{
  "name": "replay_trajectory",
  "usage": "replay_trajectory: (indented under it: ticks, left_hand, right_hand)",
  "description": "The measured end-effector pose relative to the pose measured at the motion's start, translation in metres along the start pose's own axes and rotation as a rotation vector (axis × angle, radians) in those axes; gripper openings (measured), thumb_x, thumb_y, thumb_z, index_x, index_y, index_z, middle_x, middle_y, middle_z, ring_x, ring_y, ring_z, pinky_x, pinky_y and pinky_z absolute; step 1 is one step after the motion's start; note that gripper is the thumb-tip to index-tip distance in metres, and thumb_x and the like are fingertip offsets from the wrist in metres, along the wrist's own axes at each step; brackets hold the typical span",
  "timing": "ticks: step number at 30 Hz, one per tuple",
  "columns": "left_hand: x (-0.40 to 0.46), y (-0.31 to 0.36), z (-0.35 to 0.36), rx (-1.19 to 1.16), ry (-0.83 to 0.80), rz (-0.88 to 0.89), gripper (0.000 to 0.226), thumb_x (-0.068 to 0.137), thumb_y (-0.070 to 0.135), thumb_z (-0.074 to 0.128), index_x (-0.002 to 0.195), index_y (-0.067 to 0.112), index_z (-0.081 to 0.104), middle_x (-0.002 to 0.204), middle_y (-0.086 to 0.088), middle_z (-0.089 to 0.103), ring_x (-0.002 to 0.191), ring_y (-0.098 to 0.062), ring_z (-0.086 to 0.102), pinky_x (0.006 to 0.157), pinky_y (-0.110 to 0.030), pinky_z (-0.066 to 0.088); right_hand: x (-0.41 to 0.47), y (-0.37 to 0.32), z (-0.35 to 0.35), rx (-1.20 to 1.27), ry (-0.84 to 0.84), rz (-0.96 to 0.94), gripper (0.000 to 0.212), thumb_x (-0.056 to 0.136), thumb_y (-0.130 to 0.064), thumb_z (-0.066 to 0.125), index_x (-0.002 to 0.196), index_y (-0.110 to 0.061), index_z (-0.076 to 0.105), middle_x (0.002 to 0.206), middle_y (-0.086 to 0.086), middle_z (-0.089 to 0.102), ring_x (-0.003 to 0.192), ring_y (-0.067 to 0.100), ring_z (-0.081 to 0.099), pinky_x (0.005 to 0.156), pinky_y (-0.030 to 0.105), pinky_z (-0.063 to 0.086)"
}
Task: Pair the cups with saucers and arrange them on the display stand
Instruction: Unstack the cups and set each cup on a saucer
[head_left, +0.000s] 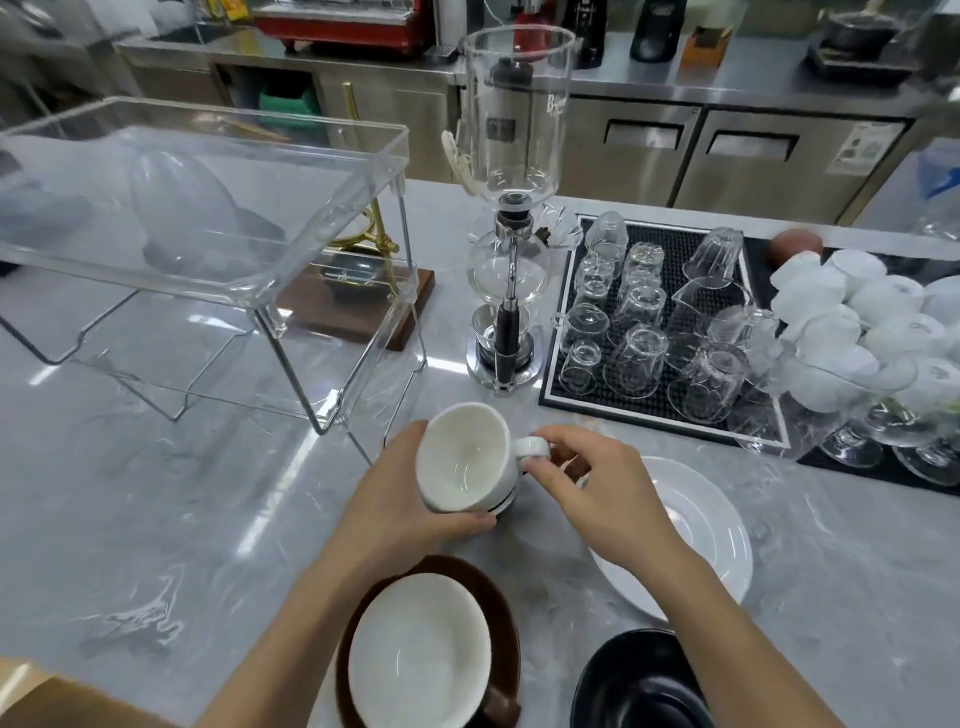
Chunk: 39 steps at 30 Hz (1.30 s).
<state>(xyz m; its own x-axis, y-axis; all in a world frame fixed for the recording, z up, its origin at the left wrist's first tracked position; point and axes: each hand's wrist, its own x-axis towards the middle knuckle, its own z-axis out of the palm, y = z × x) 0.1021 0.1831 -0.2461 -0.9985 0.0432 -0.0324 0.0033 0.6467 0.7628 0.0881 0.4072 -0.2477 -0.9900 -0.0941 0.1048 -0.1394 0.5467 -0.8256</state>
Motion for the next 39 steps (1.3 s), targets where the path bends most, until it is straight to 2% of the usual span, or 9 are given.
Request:
replay_trajectory:
  ticks: [5,11,16,20,23,26,30,35,39]
  left_hand:
    - [0.001,-0.001,0.000,0.006,0.001,-0.021,0.075,0.042,0.063,0.087,0.103,0.065,0.043,0.106,0.030,0.061,0.098,0.017,0.055,0.082,-0.027,0.050]
    - [-0.001,0.005,-0.004,-0.038,0.008,-0.002,0.082,0.042,0.055,0.091,0.114,0.043,0.053,0.105,0.025,0.063,0.097,0.014,0.056,0.073,-0.014,0.042]
    - [0.002,0.028,-0.011,-0.075,0.051,0.043,0.088,0.039,0.057,0.088,0.117,0.043,0.052,0.105,0.036,0.060,0.097,0.021,0.053,0.071,-0.004,0.038]
    - [0.011,0.050,-0.006,-0.026,0.039,0.121,0.096,0.039,0.055,0.089,0.125,0.040,0.050,0.111,0.030,0.059,0.100,0.015,0.053,0.080,-0.008,0.039]
    - [0.018,0.063,0.005,-0.010,0.005,0.151,0.098,0.037,0.059,0.087,0.125,0.035,0.053,0.113,0.024,0.061,0.104,0.002,0.056,0.087,-0.021,0.044]
    - [0.024,0.078,0.020,-0.028,-0.042,0.228,0.094,0.035,0.062,0.085,0.119,0.041,0.048,0.105,0.037,0.054,0.099,0.028,0.047,0.079,0.004,0.034]
    - [0.032,0.091,0.041,-0.043,-0.118,0.278,0.095,0.035,0.065,0.084,0.121,0.043,0.049,0.107,0.036,0.056,0.102,0.028,0.047,0.079,0.005,0.033]
    - [0.037,0.103,0.070,-0.046,-0.192,0.355,0.083,0.038,0.062,0.087,0.110,0.051,0.049,0.106,0.026,0.063,0.099,0.009,0.057,0.078,-0.009,0.042]
    - [0.039,0.106,0.086,-0.065,-0.223,0.378,0.079,0.037,0.057,0.090,0.104,0.057,0.049,0.109,0.037,0.058,0.097,0.012,0.058,0.079,-0.019,0.050]
  right_hand:
    - [0.002,0.006,0.004,0.026,0.002,-0.006,0.007,0.085,-0.029,0.073,0.091,-0.033,0.073,0.075,-0.011,0.070,0.063,0.006,0.058,0.056,0.012,0.043]
    - [0.003,0.003,0.005,0.060,0.010,-0.033,0.006,0.085,-0.019,0.073,0.088,-0.025,0.074,0.071,-0.006,0.066,0.059,0.003,0.052,0.057,0.011,0.039]
    - [-0.001,-0.007,-0.010,0.177,0.085,-0.055,0.009,0.083,-0.030,0.068,0.087,-0.037,0.071,0.073,-0.007,0.069,0.065,0.013,0.059,0.066,0.040,0.055]
    - [-0.006,-0.005,-0.034,0.189,0.154,-0.066,0.016,0.084,-0.026,0.070,0.084,-0.043,0.071,0.072,-0.009,0.068,0.065,0.016,0.060,0.067,0.046,0.055]
    - [-0.013,0.002,-0.051,0.176,0.188,-0.034,0.013,0.084,-0.024,0.072,0.085,-0.037,0.072,0.069,-0.010,0.066,0.065,0.017,0.060,0.068,0.045,0.055]
    - [-0.025,0.014,-0.070,0.156,0.230,0.009,0.015,0.086,-0.018,0.074,0.083,-0.033,0.072,0.068,-0.004,0.066,0.065,0.019,0.059,0.067,0.045,0.054]
    - [-0.041,0.025,-0.088,0.142,0.270,0.065,0.010,0.085,-0.022,0.073,0.082,-0.032,0.072,0.068,-0.001,0.066,0.064,0.018,0.059,0.062,0.037,0.051]
    - [-0.058,0.042,-0.106,0.119,0.308,0.127,0.024,0.085,-0.016,0.075,0.084,-0.039,0.074,0.069,-0.006,0.068,0.064,0.013,0.059,0.061,0.029,0.048]
    - [-0.068,0.053,-0.113,0.073,0.323,0.153,0.024,0.084,-0.016,0.076,0.080,-0.040,0.072,0.067,-0.013,0.067,0.060,0.003,0.055,0.058,0.014,0.042]
